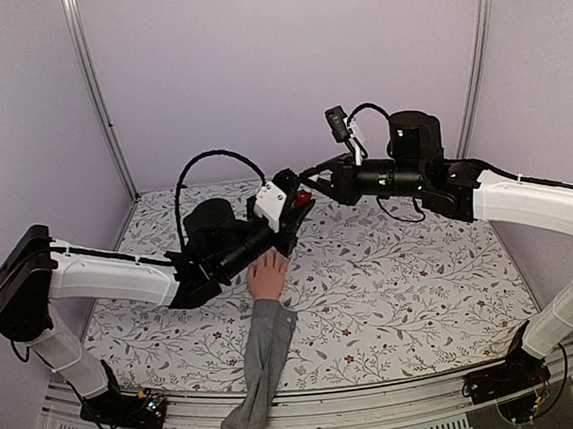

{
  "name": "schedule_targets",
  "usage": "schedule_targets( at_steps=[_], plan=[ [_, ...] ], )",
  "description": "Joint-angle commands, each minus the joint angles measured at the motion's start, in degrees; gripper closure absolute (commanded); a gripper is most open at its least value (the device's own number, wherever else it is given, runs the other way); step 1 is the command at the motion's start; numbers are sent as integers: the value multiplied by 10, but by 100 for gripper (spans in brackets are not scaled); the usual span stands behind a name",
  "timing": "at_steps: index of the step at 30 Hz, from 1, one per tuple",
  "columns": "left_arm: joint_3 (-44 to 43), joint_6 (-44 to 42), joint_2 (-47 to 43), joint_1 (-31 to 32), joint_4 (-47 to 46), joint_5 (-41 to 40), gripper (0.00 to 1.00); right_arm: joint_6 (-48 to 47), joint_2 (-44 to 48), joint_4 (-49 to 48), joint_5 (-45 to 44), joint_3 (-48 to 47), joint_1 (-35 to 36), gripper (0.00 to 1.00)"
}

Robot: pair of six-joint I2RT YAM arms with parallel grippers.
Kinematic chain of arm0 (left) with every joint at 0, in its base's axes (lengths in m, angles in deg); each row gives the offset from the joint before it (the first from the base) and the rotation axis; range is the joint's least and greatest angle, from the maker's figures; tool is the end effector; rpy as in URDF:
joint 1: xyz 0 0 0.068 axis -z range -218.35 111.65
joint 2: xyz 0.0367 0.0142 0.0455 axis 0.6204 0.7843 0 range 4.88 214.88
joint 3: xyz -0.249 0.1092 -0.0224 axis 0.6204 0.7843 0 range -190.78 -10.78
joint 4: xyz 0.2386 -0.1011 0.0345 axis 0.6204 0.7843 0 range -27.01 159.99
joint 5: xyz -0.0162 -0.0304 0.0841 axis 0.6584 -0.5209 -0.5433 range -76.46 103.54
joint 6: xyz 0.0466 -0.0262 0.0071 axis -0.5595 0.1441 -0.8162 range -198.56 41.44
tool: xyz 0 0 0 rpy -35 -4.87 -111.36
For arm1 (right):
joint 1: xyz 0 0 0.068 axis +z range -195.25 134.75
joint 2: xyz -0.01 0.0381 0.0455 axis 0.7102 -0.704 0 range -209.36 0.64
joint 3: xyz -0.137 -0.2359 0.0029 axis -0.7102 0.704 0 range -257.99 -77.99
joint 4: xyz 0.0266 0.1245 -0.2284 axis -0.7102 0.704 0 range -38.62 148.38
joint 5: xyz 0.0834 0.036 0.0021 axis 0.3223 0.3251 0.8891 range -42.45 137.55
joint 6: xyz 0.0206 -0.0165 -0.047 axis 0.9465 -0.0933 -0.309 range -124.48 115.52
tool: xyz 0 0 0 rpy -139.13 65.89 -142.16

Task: Paint the nails
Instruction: Unscrew the nail polish bottle.

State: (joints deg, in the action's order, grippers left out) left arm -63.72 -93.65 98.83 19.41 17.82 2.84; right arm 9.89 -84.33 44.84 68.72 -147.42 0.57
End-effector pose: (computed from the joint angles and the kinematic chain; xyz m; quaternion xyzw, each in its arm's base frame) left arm 0.2036 -0.3104 0.2693 0.3476 0.5861 -0.2061 0.7022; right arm 0.2380 0.2634 0.3518 -0.3174 0.6871 0.4410 0.4824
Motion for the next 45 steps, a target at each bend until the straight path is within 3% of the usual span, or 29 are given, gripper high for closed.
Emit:
schedule_targets(
  at_steps=[1, 6, 20, 29, 36, 41, 43, 45],
  plan=[
    [-20, -15, 13, 6, -2, -22, 100, 7, 0, -18, 29, -6, 4, 97],
    [-10, 15, 5, -5, -4, 64, 100, -25, 7, -33, 53, 3, 4, 100],
    [32, 177, -1, -77, -109, 490, 100, -178, 32, -10, 148, 8, 4, 100],
    [12, 248, 27, -88, -176, 649, 100, -268, 24, 63, 272, -23, 4, 100],
    [-11, 336, 70, -88, -280, 719, 100, -335, 3, 125, 353, -51, 4, 100],
    [-13, 334, 72, -88, -279, 708, 100, -346, 3, 133, 353, -50, 4, 100],
    [-11, 330, 70, -90, -275, 699, 100, -345, 6, 133, 345, -49, 4, 94],
    [-4, 323, 66, -92, -271, 679, 100, -341, 8, 129, 329, -47, 4, 79]
  ],
)
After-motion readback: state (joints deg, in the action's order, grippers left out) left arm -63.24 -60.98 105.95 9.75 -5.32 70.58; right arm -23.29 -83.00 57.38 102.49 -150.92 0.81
